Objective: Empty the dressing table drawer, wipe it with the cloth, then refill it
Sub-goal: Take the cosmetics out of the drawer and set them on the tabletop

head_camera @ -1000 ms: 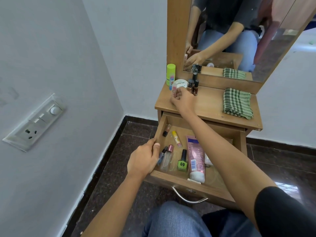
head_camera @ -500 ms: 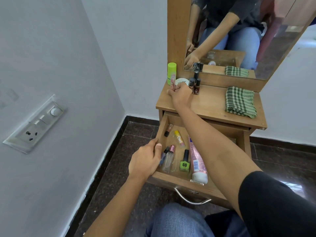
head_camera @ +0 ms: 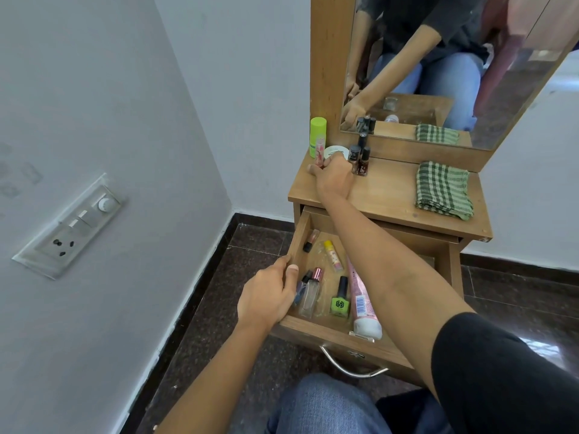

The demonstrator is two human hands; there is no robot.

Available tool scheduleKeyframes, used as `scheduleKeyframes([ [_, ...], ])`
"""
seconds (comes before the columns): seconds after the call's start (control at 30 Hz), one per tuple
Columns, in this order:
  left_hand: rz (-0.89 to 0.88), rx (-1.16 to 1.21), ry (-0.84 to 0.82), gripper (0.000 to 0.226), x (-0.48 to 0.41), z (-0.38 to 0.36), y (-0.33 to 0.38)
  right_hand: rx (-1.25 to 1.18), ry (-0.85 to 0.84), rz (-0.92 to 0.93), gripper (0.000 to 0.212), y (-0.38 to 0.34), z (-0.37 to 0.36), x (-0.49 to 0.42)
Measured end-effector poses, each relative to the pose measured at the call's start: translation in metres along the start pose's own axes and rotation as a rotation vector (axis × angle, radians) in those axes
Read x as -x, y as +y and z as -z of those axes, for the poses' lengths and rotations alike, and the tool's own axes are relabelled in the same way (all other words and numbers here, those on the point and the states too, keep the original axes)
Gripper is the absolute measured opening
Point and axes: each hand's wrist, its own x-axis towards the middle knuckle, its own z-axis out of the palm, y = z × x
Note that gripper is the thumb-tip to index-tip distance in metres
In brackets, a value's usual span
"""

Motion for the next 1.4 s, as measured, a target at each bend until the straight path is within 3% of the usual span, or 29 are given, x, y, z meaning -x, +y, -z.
scheduleKeyframes([
  [0.17, -0.001, 0.006, -0.007, 0.049, -0.001, 0.001, 0.000, -0.177, -0.013, -0.001, 0.036, 0.006, 0.001, 0.002],
  [0.33, -0.011, 0.023, -0.001, 0.047, 0.000, 0.001, 0.000, -0.491, -0.116, 0.368, 0.018, 0.031, 0.021, 0.038],
  [0.43, -0.019, 0.020, 0.002, 0.047, 0.001, 0.001, 0.000, -0.226, -0.304, 0.641, 0.018, 0.060, 0.034, 0.063],
  [0.5, -0.025, 0.015, 0.002, 0.047, 0.001, 0.001, 0.000, 0.076, -0.424, 0.686, 0.016, 0.078, 0.032, 0.071],
  [0.57, -0.025, 0.014, -0.002, 0.048, 0.001, 0.001, 0.000, 0.259, -0.475, 0.505, 0.012, 0.091, 0.027, 0.079],
  [0.63, -0.021, 0.015, -0.005, 0.049, 0.001, 0.001, -0.001, 0.238, -0.534, 0.255, 0.011, 0.097, 0.022, 0.085],
  [0.7, -0.022, 0.014, -0.008, 0.050, 0.001, 0.000, -0.001, 0.246, -0.568, 0.127, 0.023, 0.096, 0.016, 0.088],
  [0.77, -0.025, 0.011, -0.003, 0.050, 0.000, 0.001, 0.000, 0.290, -0.555, 0.089, 0.033, 0.090, 0.011, 0.089],
  [0.9, -0.032, 0.008, -0.004, 0.049, -0.001, 0.001, -0.001, 0.308, -0.490, -0.009, 0.026, 0.082, -0.001, 0.086],
  [1.03, -0.035, 0.014, 0.002, 0.049, -0.001, 0.001, -0.001, 0.307, -0.412, -0.128, 0.036, 0.074, -0.005, 0.084],
  [1.4, -0.025, 0.018, -0.003, 0.047, -0.001, 0.001, -0.001, 0.444, -0.376, -0.077, 0.030, 0.061, -0.009, 0.092],
])
